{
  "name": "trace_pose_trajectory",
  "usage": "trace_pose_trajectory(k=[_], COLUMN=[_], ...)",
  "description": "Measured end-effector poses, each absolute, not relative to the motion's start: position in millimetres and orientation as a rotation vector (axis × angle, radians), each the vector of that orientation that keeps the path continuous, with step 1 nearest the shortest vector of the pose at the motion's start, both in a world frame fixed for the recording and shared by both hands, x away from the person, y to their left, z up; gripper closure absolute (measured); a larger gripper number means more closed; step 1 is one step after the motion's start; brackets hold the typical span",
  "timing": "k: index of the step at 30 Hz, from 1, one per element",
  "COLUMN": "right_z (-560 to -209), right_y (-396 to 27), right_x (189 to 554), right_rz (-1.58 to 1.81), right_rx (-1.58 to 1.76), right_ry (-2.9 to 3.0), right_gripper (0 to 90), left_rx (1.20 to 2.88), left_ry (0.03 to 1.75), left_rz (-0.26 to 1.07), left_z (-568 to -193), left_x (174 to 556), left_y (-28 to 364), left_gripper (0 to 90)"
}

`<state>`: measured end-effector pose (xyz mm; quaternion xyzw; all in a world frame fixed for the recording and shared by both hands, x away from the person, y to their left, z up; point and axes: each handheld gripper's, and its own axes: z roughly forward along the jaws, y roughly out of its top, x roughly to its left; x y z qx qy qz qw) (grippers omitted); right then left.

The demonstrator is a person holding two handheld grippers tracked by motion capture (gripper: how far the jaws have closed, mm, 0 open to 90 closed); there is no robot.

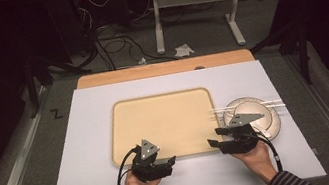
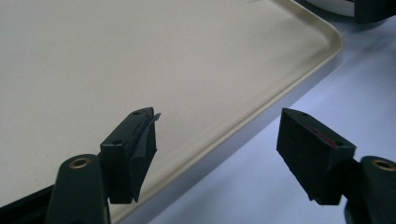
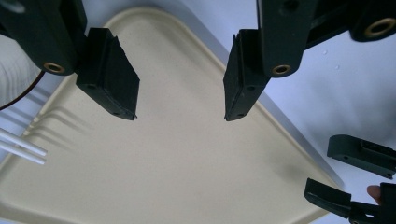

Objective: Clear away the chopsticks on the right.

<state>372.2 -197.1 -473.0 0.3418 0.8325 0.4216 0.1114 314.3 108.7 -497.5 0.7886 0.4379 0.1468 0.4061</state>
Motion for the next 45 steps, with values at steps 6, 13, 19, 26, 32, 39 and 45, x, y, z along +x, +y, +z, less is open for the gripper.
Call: trace_pose_trajectory(k=[6, 13, 19, 26, 32, 39, 45], right_z=[-474, -475, -475, -475, -464, -459, -453], right_y=[-199, -203, -208, -210, -225, -253, -270], right_x=[370, 369, 369, 366, 355, 346, 336], right_rz=[1.225, 1.223, 1.239, 1.233, 1.245, 1.37, 1.357], right_rx=[1.008, 1.019, 1.032, 1.035, 1.065, 1.186, 1.202], right_ry=[2.464, 2.466, 2.477, 2.49, 2.457, 2.371, 2.266], right_gripper=[45.9, 47.5, 52.0, 51.8, 48.4, 50.6, 52.6], left_rx=[1.975, 1.997, 2.013, 2.019, 2.045, 2.062, 2.074], left_ry=[1.098, 1.076, 1.064, 1.059, 1.052, 1.006, 0.981], left_rz=[0.369, 0.341, 0.344, 0.354, 0.338, 0.305, 0.287], left_z=[-497, -496, -496, -496, -498, -498, -497], left_x=[316, 321, 323, 324, 333, 339, 343], left_y=[109, 104, 101, 98, 88, 79, 73], left_gripper=[28.4, 28.5, 28.8, 29.2, 29.3, 30.1, 30.2])
